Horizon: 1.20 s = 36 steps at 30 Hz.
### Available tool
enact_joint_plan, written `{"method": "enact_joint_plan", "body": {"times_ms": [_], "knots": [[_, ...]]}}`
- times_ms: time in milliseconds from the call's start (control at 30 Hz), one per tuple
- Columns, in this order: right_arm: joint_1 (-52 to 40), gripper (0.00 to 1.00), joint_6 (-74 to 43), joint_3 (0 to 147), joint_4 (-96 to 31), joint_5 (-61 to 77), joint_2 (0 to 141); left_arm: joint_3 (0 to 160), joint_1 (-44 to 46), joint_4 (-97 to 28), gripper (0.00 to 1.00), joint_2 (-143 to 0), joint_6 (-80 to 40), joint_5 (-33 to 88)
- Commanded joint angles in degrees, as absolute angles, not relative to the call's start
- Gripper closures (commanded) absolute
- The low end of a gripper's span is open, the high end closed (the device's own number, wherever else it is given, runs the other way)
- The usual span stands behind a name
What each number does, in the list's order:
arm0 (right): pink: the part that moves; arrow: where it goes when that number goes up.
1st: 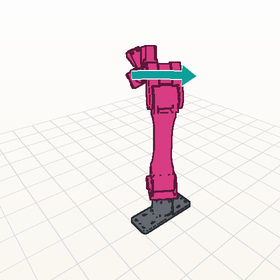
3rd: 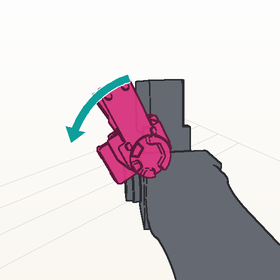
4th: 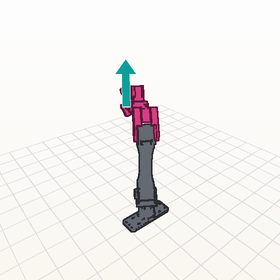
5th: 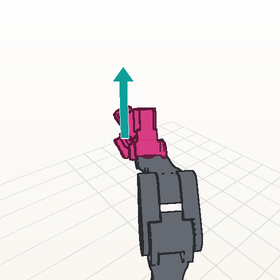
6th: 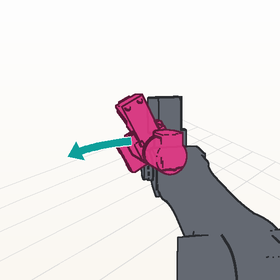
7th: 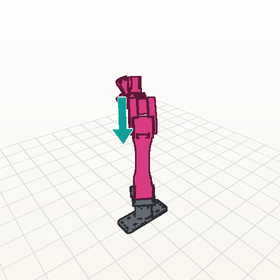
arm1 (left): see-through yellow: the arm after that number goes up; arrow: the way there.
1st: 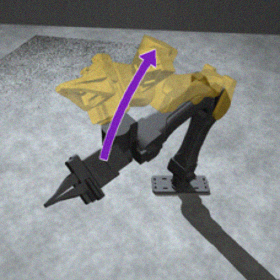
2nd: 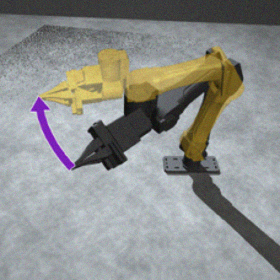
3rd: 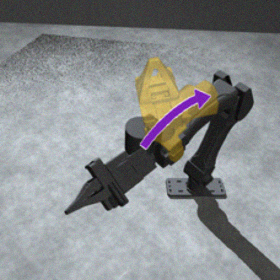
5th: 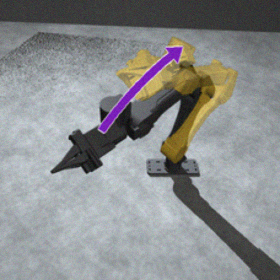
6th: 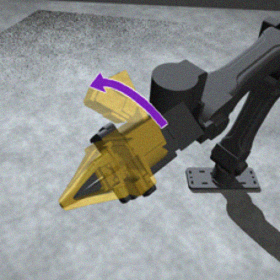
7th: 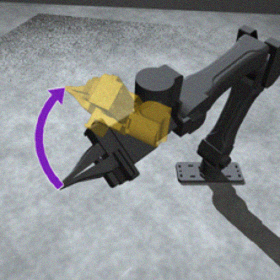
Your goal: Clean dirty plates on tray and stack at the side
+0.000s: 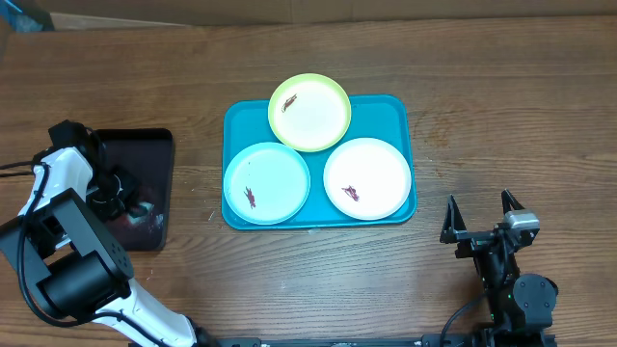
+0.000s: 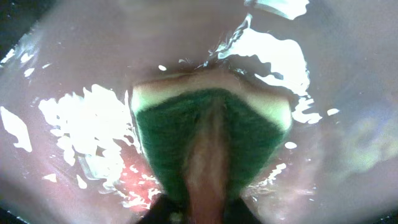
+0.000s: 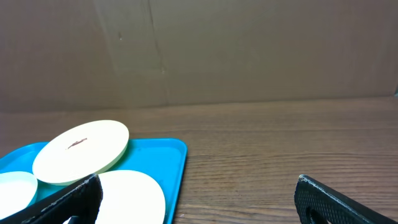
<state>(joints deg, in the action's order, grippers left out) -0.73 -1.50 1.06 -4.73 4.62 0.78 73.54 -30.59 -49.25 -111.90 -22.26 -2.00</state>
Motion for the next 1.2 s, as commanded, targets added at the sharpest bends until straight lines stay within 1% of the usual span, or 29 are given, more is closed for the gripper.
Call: {"method": "enact_joint_plan", "body": {"times_ms": [0, 67, 100, 133, 167, 200, 267, 300, 367, 500, 567, 667, 733, 800, 933, 967, 1000, 1033, 1067, 1167], "knots": [[-0.6, 0.0, -1.4, 0.5, -4.6, 4.6, 0.2, 73.1, -30.7, -48.8, 0.96, -112.5, -22.3, -3.1], [-0.6, 0.0, -1.4, 0.5, -4.6, 4.6, 0.2, 73.1, -30.7, -48.5, 0.96, -112.5, -22.3, -3.2], [-0.6, 0.0, -1.4, 0.5, -4.6, 4.6, 0.2, 73.1, -30.7, -48.2, 0.88, -112.5, -22.3, -3.2], [-0.6, 0.0, -1.4, 0.5, -4.6, 4.6, 0.2, 73.1, -30.7, -48.0, 0.69, -112.5, -22.3, -3.2], [-0.6, 0.0, -1.4, 0.5, -4.6, 4.6, 0.2, 73.1, -30.7, -47.9, 0.39, -112.5, -22.3, -3.2], [-0.6, 0.0, -1.4, 0.5, -4.6, 4.6, 0.2, 73.1, -30.7, -47.7, 0.22, -112.5, -22.3, -3.2], [-0.6, 0.0, -1.4, 0.5, -4.6, 4.6, 0.2, 73.1, -30.7, -47.3, 0.05, -112.5, -22.3, -3.2], [-0.6, 0.0, -1.4, 0.5, -4.6, 4.6, 0.2, 73.1, -30.7, -47.0, 0.0, -112.5, -22.3, -3.2], [-0.6, 0.0, -1.4, 0.5, -4.6, 4.6, 0.2, 73.1, -30.7, -46.3, 0.0, -112.5, -22.3, -3.2], [-0.6, 0.0, -1.4, 0.5, -4.6, 4.6, 0.2, 73.1, -30.7, -45.1, 0.0, -112.5, -21.8, -3.6], [-0.6, 0.0, -1.4, 0.5, -4.6, 4.6, 0.2, 73.1, -30.7, -44.4, 0.07, -112.5, -21.3, -3.6], [-0.6, 0.0, -1.4, 0.5, -4.6, 4.6, 0.2, 73.1, -30.7, -43.8, 0.3, -112.5, -20.6, -3.6], [-0.6, 0.0, -1.4, 0.5, -4.6, 4.6, 0.2, 73.1, -30.7, -43.6, 0.58, -112.5, -20.1, -3.6], [-0.6, 0.0, -1.5, 0.5, -4.6, 4.6, 0.2, 73.1, -30.7, -43.4, 0.96, -112.5, -19.9, -3.6], [-0.6, 0.0, -1.4, 0.5, -4.6, 4.6, 0.2, 73.1, -30.7, -43.4, 0.96, -112.5, -19.9, -3.6], [-0.6, 0.0, -1.4, 0.5, -4.6, 4.6, 0.2, 73.1, -30.7, -43.4, 0.89, -112.5, -19.9, -3.6], [-0.6, 0.0, -1.4, 0.5, -4.6, 4.6, 0.2, 73.1, -30.7, -43.5, 0.63, -112.5, -19.9, -3.6], [-0.6, 0.0, -1.4, 0.5, -4.6, 4.6, 0.2, 73.1, -30.7, -43.6, 0.21, -112.5, -19.9, -3.6], [-0.6, 0.0, -1.4, 0.5, -4.6, 4.6, 0.2, 73.1, -30.7, -43.8, 0.0, -112.5, -19.9, -3.4], [-0.6, 0.0, -1.4, 0.5, -4.6, 4.6, 0.2, 73.1, -30.7, -45.2, 0.0, -112.5, -19.9, -3.0]]}}
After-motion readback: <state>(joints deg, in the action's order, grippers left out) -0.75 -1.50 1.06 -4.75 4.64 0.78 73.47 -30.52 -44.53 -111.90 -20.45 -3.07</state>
